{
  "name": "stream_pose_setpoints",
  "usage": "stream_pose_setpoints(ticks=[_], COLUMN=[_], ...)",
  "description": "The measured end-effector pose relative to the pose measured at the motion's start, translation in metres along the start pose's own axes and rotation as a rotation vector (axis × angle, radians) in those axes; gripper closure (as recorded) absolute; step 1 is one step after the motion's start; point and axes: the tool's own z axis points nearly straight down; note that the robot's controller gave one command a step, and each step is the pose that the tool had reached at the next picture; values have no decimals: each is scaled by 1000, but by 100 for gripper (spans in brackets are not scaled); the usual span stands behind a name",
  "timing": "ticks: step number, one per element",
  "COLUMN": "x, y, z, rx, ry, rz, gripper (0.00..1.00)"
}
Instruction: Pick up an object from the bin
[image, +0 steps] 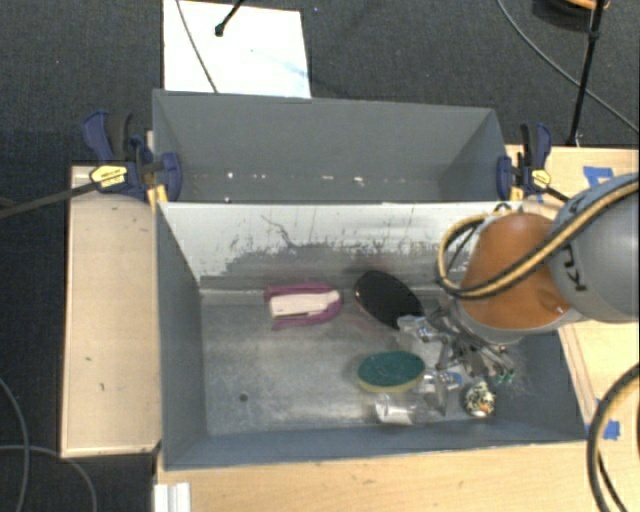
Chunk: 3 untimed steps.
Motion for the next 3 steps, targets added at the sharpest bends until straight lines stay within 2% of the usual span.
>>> stream_pose_setpoints(ticks=[1, 2, 3], x=[-7, -9, -3], y=[55, 23, 23], z=[-33, -32, -1], rx=[-1, 3, 2], ry=[-9, -8, -2], rz=[64, 220, 224], gripper=[0, 0, 0])
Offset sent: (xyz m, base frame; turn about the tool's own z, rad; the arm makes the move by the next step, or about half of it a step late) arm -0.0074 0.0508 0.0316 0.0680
